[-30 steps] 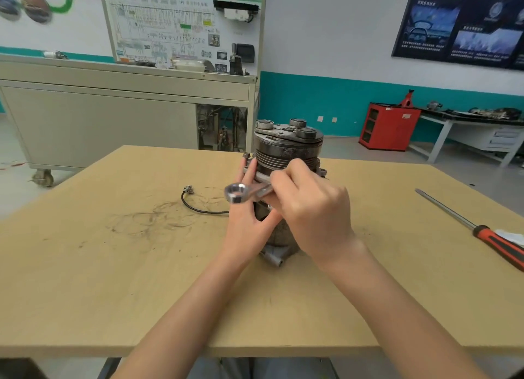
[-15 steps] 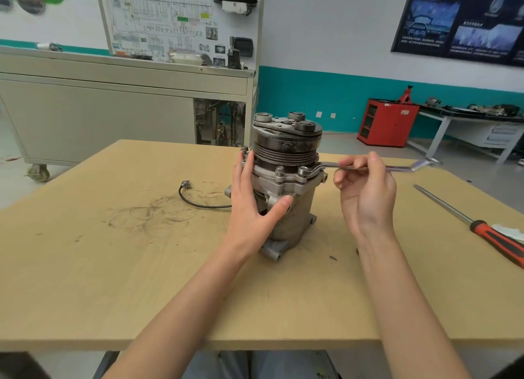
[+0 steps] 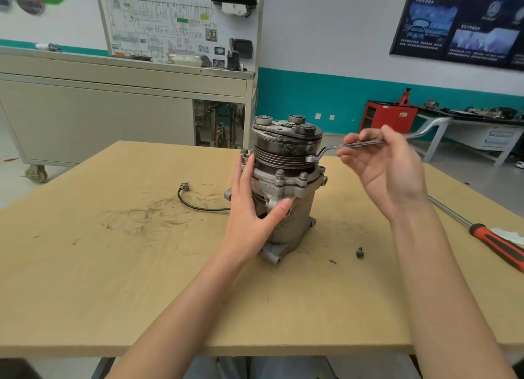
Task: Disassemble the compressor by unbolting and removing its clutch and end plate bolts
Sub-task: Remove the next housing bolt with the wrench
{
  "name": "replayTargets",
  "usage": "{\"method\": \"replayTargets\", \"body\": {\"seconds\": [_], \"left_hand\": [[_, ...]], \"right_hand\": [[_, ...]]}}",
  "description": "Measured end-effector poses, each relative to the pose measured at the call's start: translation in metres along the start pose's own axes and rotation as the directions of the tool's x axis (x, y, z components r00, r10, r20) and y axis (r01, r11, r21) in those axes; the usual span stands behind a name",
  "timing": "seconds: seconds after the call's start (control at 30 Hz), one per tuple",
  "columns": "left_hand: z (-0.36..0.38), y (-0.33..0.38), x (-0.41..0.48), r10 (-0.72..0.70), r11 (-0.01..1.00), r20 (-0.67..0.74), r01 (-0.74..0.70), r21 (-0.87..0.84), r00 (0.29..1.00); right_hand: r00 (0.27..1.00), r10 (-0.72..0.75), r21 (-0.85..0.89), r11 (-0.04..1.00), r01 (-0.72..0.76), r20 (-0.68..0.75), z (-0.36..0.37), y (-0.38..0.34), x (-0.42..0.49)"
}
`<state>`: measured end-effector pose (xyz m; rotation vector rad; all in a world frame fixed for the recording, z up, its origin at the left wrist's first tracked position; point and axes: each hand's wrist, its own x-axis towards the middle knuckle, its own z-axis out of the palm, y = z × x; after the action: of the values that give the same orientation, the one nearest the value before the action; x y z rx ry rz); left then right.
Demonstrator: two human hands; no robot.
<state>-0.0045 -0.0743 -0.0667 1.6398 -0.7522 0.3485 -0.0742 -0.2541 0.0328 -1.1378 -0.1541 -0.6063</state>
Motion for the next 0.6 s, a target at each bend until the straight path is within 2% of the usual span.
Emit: {"method": "replayTargets", "body": {"seconds": [0.03, 0.07, 0.1, 0.17, 0.23, 0.3, 0.37, 0.43, 0.6], "left_hand": [[0.000, 0.000, 0.000, 0.001, 1.000, -0.003, -0.001, -0.002, 1.000], [0.000, 0.000, 0.000, 0.000, 1.000, -0.006, 0.000, -0.007, 1.000], [0.000, 0.000, 0.001, 0.000, 1.000, -0.010, 0.000, -0.010, 1.000], [0.000, -0.001, 0.001, 0.004, 1.000, -0.017, -0.004, -0.013, 1.000], [0.001, -0.003, 0.001, 0.019, 1.000, -0.026, -0.019, 0.001, 0.999], [0.002, -0.004, 0.002, 0.029, 1.000, -0.035, -0.029, 0.009, 0.999], [0.002, -0.006, 0.003, 0.027, 1.000, -0.029, -0.027, 0.000, 0.999], [0.002, -0.009, 0.004, 0.037, 0.999, -0.016, -0.037, 0.000, 0.999], [0.005, -0.002, 0.007, 0.089, 0.995, -0.031, -0.088, 0.045, 0.996]], "right_hand": [[0.993, -0.120, -0.182, 0.977, 0.114, -0.022, 0.006, -0.005, -0.007], [0.969, -0.247, -0.358, 0.905, 0.228, -0.007, 0.014, -0.008, -0.014], [0.931, -0.361, -0.507, 0.795, 0.334, 0.046, 0.022, -0.010, -0.020], [0.823, -0.528, -0.703, 0.504, 0.501, 0.208, 0.037, -0.008, -0.029], [0.703, -0.607, -0.769, 0.223, 0.598, 0.370, 0.049, 0.002, -0.034], [0.600, -0.629, -0.766, 0.012, 0.643, 0.494, 0.058, 0.017, -0.039], [0.531, -0.611, -0.756, -0.180, 0.629, 0.588, 0.064, 0.029, -0.045], [0.507, -0.589, -0.748, -0.284, 0.600, 0.630, 0.069, 0.036, -0.050], [0.424, -0.621, -0.728, -0.387, 0.566, 0.659, 0.082, 0.052, -0.061]]}}
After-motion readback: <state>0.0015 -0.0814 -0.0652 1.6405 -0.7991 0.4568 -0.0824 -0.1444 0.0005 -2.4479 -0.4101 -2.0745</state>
